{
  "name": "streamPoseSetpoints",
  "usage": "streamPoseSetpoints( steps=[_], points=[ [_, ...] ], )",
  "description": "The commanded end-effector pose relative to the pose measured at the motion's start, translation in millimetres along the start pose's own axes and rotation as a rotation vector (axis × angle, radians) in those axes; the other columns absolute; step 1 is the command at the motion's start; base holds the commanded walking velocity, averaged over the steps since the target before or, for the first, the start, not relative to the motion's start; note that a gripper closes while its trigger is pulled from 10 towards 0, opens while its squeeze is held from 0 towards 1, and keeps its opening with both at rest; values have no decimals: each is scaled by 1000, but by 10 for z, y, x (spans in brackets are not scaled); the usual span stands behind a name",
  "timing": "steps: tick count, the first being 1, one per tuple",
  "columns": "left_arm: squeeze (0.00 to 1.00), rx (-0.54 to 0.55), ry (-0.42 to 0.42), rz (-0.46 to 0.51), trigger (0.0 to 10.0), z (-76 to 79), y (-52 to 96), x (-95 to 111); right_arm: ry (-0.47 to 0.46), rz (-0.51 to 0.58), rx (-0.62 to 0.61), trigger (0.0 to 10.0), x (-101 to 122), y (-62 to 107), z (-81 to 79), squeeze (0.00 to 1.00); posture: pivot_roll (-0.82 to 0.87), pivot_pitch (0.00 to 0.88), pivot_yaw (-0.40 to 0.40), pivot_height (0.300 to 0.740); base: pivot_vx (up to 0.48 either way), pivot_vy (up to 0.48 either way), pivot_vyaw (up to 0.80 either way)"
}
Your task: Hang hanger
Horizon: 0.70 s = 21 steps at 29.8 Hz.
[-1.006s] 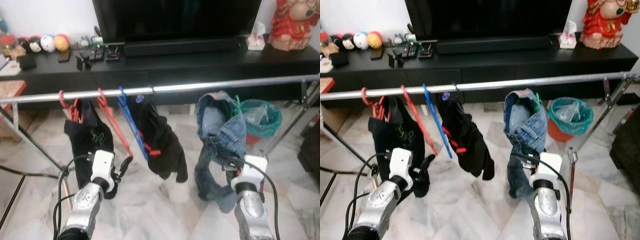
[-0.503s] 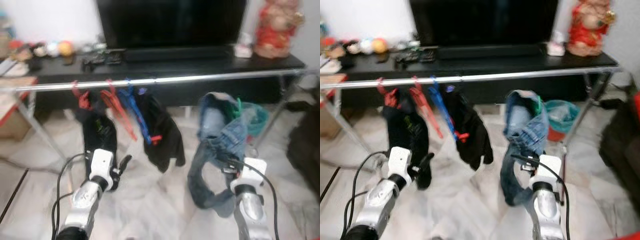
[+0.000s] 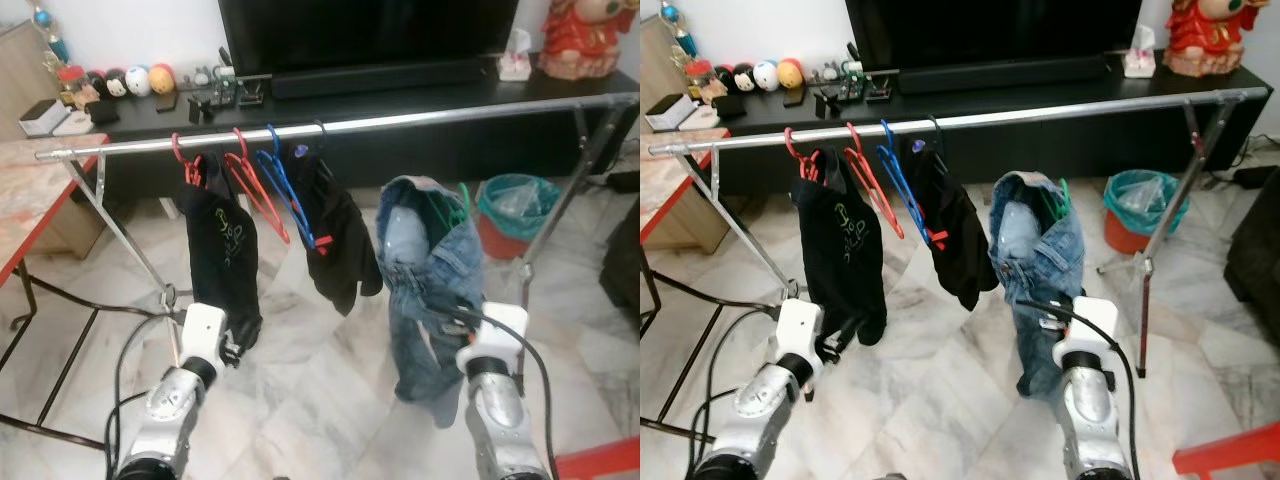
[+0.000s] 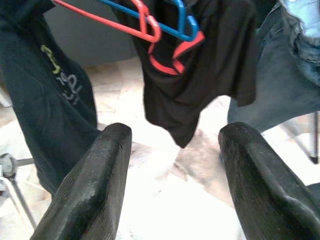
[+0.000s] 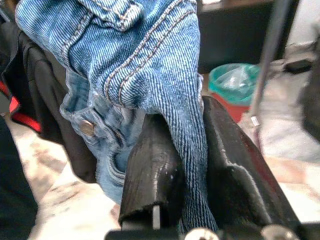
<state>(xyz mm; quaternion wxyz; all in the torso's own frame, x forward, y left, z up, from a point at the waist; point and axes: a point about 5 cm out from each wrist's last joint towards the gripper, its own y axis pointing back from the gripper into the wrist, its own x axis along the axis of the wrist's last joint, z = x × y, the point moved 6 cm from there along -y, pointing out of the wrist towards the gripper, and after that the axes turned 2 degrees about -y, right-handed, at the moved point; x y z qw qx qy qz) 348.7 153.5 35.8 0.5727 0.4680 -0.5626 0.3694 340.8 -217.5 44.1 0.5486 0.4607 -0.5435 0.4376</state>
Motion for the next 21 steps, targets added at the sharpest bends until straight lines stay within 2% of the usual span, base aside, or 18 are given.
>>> streamPoseSetpoints(
  steps=[1,10,15,21],
  points=[
    [0,21,-11,-17,10000,-95,53,-45,-17,92,22,10000,237,-60,-106,0,68,4,57,740,-326,0,0],
    [0,23,-12,-16,10000,-96,50,-41,-17,89,24,10000,234,-61,-108,0,69,10,57,740,-331,0,0],
    [0,35,-21,-20,10000,-121,48,-40,-8,81,35,10000,225,-65,-116,0,68,12,57,740,0,0,0],
    [0,13,-26,5,10000,-118,25,51,17,71,32,10000,220,-74,-25,0,69,14,56,740,0,0,0]
  ],
)
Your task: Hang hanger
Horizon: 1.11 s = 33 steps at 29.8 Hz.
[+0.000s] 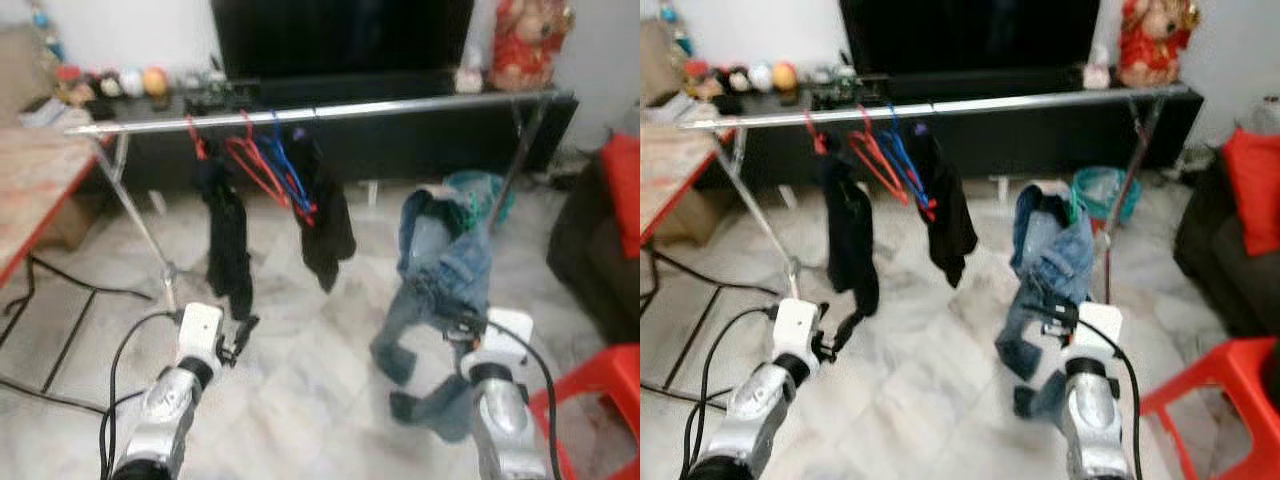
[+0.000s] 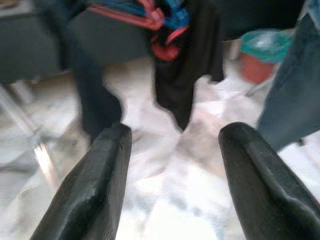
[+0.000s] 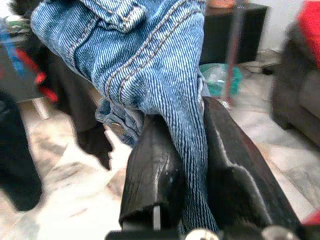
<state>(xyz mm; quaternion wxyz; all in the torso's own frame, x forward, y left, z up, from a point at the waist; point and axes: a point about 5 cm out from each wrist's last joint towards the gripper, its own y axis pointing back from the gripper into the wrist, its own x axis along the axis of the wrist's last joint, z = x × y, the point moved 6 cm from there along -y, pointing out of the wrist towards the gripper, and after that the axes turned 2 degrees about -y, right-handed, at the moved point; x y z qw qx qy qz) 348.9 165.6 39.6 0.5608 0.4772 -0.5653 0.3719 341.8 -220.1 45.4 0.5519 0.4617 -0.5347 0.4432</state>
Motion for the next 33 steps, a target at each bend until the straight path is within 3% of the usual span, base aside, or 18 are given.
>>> streamPoseSetpoints(
  steps=[1,6,14,18,19,23,27,33],
  points=[
    [0,-11,-6,4,10000,-4,-18,40,4,78,19,10000,212,-61,-28,0,69,14,56,740,0,0,0],
    [0,-16,-10,19,10000,-13,-53,105,34,96,33,10000,274,-78,20,0,68,14,55,740,0,0,0],
    [0,-55,-11,32,10000,65,-70,157,40,96,47,10000,274,-73,-5,0,67,13,56,740,0,0,605],
    [0,-122,-24,76,10000,162,-118,342,27,76,79,10000,246,-76,-36,0,68,15,57,740,0,0,0],
    [0,-194,-26,102,10000,271,-145,466,41,71,158,10000,253,-73,-115,0,69,14,58,740,0,0,0],
    [0,-276,-34,120,10000,396,-163,582,102,61,243,10000,256,-64,-165,0,68,14,58,740,0,0,0],
    [0,-404,-40,117,10000,596,-138,661,141,69,263,10000,331,-90,-46,0,57,12,58,740,0,0,0],
    [0,-430,-49,113,10000,661,-140,705,141,85,198,10000,414,-139,117,0,54,2,62,740,0,0,0]
  ],
)
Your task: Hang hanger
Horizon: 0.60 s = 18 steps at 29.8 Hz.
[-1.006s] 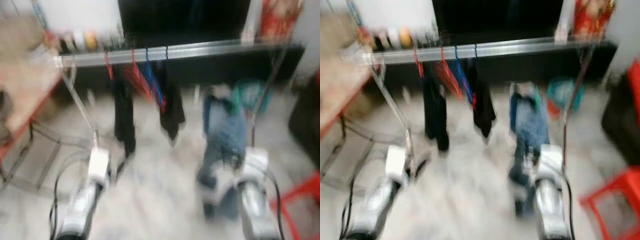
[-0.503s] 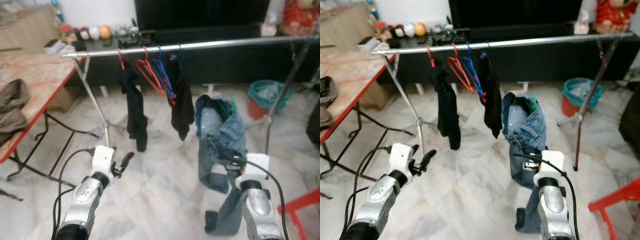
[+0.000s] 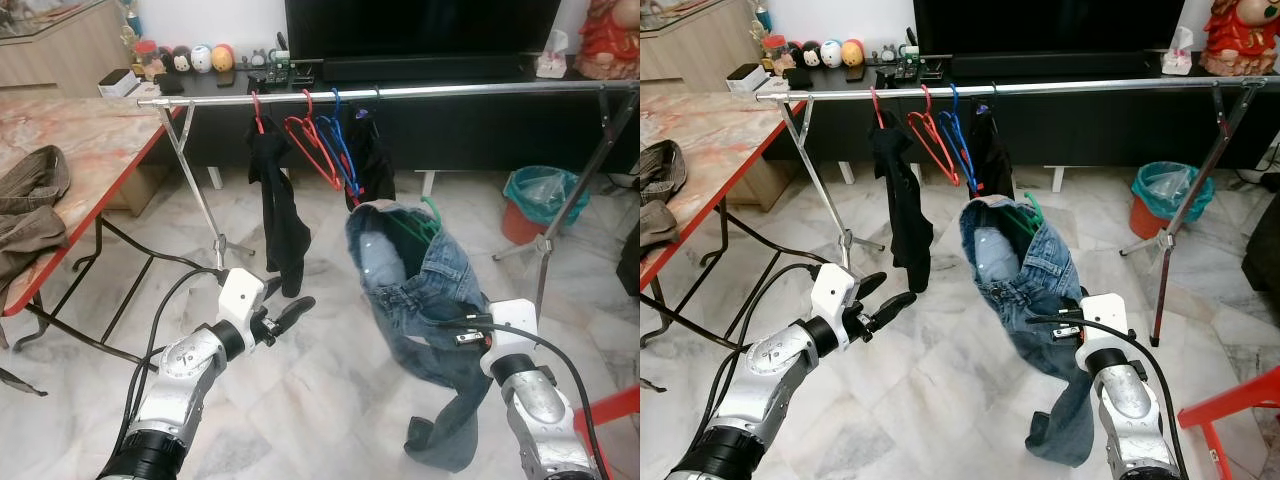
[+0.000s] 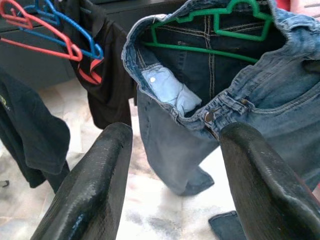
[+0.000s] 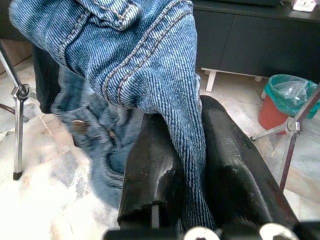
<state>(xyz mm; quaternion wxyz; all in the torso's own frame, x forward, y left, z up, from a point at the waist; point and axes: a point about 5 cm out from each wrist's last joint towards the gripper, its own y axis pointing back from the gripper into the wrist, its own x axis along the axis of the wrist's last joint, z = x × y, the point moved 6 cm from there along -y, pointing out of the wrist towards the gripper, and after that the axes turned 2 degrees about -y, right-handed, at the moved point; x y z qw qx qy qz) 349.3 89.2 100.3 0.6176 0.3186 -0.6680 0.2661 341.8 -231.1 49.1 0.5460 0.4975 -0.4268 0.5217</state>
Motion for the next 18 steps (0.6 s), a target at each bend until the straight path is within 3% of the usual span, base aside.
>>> streamPoseSetpoints(
  steps=[1,5,10,15,18],
  points=[
    [0,21,-15,-12,10000,-37,5,-2,-19,127,-61,10000,363,-94,108,0,53,1,62,740,0,0,0],
    [0,81,-22,-15,10000,-133,28,-16,-87,130,-48,10000,321,-96,-46,0,59,0,65,740,0,0,-511],
    [0,137,-22,-5,10000,-235,47,12,-85,119,-9,10000,287,-102,-217,0,64,1,66,740,0,0,-640],
    [0,177,-36,6,10000,-289,55,34,-80,118,3,10000,283,-112,-278,0,63,6,66,740,0,0,0],
    [0,197,-45,12,10000,-309,60,45,-82,116,1,10000,279,-115,-278,0,64,8,64,740,0,-437,-533]
  ],
)
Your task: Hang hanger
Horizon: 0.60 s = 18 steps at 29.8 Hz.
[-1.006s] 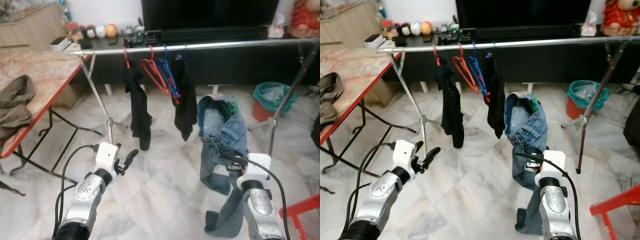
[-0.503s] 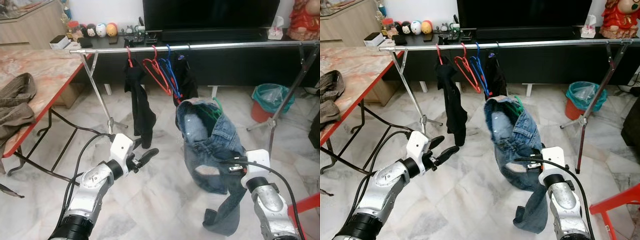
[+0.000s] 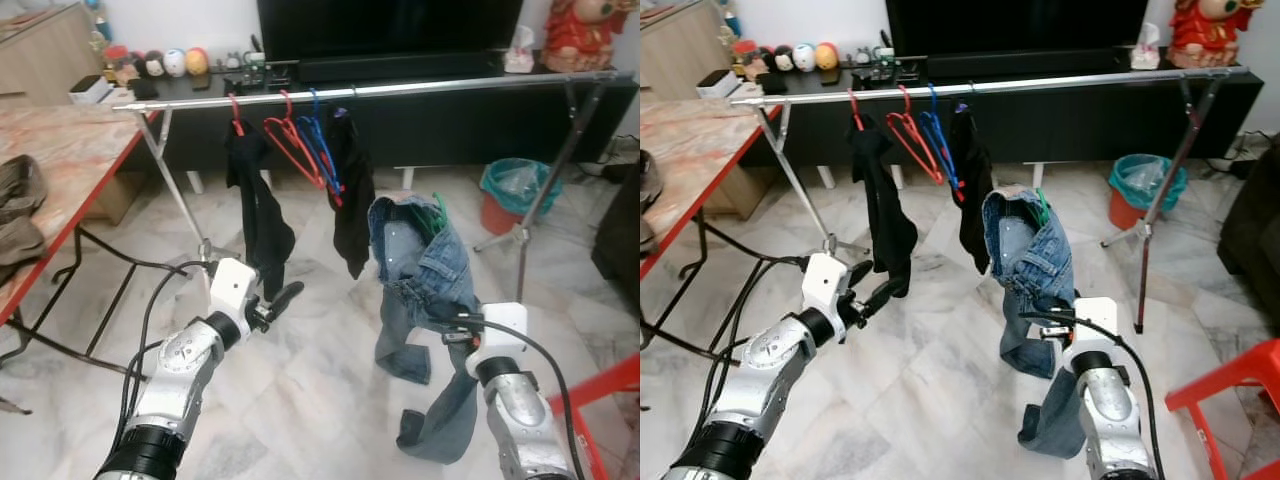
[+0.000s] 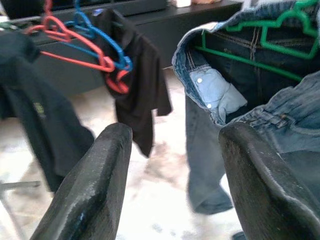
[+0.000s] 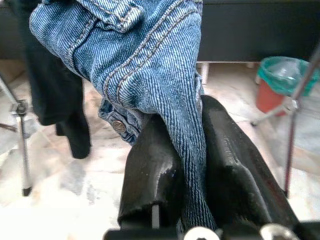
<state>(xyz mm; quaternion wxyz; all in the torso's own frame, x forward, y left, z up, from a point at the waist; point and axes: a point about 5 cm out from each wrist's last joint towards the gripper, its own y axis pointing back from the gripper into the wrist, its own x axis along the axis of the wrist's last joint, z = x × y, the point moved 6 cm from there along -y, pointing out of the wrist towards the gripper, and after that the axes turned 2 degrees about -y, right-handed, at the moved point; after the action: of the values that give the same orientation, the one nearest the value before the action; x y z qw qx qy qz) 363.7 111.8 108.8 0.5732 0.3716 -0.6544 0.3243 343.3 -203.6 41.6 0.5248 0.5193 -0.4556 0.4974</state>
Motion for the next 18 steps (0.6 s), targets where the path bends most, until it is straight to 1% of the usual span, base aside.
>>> streamPoseSetpoints(
  steps=[1,2,6,9,11,13,16,18],
  points=[
    [0,22,-9,-1,10000,-44,11,-11,14,109,13,10000,310,-83,-27,0,64,8,64,740,0,-472,-800],
    [0,31,5,-7,10000,-54,8,-24,14,109,12,10000,310,-84,-27,0,64,9,64,740,0,-319,-800],
    [0,37,-20,-8,10000,-69,7,-21,14,108,13,10000,305,-84,-41,0,64,9,64,740,0,0,-800],
    [0,41,-26,-6,10000,-71,5,-19,15,108,15,10000,306,-85,-46,0,64,9,63,740,0,-472,-800],
    [0,45,-16,-2,10000,-74,5,-16,15,108,18,10000,304,-87,-57,0,64,9,63,740,0,-448,-800],
    [0,54,0,0,10000,-86,6,-15,19,106,26,10000,302,-89,-75,0,64,10,62,740,0,0,-800],
    [0,54,-9,-3,10000,-91,5,-16,22,106,30,10000,301,-90,-82,0,66,11,61,740,0,0,-800],
    [0,55,-17,-6,10000,-98,6,-21,21,105,38,10000,304,-95,-98,0,63,11,61,740,0,0,-444]
  ],
)
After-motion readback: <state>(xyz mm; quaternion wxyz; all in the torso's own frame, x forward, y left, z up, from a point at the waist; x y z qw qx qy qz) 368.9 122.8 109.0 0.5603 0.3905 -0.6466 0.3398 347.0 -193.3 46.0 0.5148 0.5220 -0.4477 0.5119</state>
